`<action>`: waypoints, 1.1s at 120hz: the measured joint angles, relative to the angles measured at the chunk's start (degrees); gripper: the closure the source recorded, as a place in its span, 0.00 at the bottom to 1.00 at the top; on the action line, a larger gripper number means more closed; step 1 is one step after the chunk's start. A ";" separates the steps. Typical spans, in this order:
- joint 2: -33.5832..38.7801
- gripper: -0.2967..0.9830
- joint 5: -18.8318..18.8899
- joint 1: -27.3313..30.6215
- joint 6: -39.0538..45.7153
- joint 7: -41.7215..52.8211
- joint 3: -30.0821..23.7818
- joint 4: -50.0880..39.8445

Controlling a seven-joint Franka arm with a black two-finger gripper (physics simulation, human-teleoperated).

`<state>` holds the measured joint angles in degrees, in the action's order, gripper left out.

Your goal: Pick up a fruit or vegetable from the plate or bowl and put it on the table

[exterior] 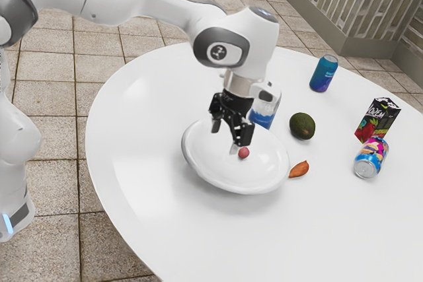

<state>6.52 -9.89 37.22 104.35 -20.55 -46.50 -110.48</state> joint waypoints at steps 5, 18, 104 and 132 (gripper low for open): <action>-0.99 0.25 0.33 -0.15 0.59 -0.39 0.00 0.04; -3.82 0.25 1.72 -0.64 1.70 -1.28 0.00 0.87; -14.80 0.25 8.22 -3.98 6.29 -4.41 6.07 6.61; -15.65 0.25 8.57 -5.21 5.34 -4.86 6.16 6.59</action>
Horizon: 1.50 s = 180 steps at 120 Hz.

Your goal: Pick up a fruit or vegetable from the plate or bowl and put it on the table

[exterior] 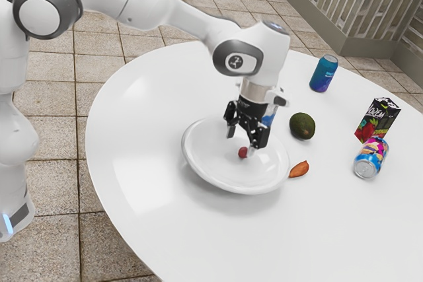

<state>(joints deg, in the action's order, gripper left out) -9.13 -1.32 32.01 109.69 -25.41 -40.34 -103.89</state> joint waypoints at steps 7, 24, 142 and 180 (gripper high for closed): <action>-0.29 0.25 0.65 -0.22 -0.23 -0.26 0.00 0.02; -0.81 0.25 1.57 -0.84 -0.73 -0.87 0.00 0.02; -4.17 0.25 3.78 -2.73 -0.18 -2.77 1.76 2.44; -5.23 0.25 4.37 -3.20 -0.11 -2.96 2.28 3.56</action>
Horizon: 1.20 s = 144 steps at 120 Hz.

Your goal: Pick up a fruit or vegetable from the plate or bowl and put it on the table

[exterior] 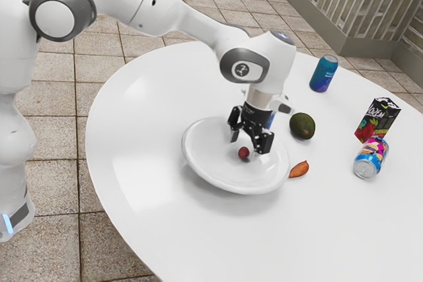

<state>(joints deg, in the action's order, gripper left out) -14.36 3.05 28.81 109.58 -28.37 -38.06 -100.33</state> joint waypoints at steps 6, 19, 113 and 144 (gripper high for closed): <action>-0.09 0.25 0.07 -0.10 0.00 -0.02 0.21 0.03; -0.09 0.25 0.15 -0.12 -0.52 -0.08 0.34 0.06; -0.08 0.30 0.30 -0.80 -1.20 -0.35 0.38 0.08; -0.08 0.41 0.32 -0.83 -1.12 -0.39 0.62 0.11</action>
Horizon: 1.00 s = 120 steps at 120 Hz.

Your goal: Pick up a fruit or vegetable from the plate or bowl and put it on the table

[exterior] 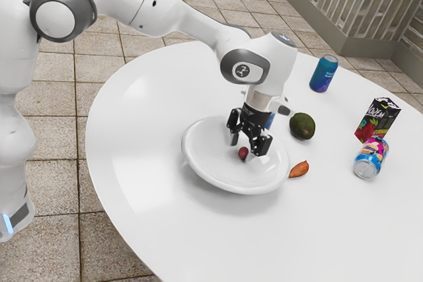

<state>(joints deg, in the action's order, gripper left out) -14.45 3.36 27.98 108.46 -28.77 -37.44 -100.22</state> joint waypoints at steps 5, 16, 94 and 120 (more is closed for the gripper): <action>0.00 0.42 0.00 0.00 0.01 -0.01 0.00 0.00; 0.00 0.45 0.01 -0.02 0.02 -0.02 0.00 0.02; 0.00 0.62 0.14 -0.36 -0.03 -0.78 0.00 0.18; 0.05 0.64 0.25 -0.35 -0.08 -1.29 0.00 0.21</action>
<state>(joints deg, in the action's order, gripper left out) -14.40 3.61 27.62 108.38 -30.06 -37.44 -100.01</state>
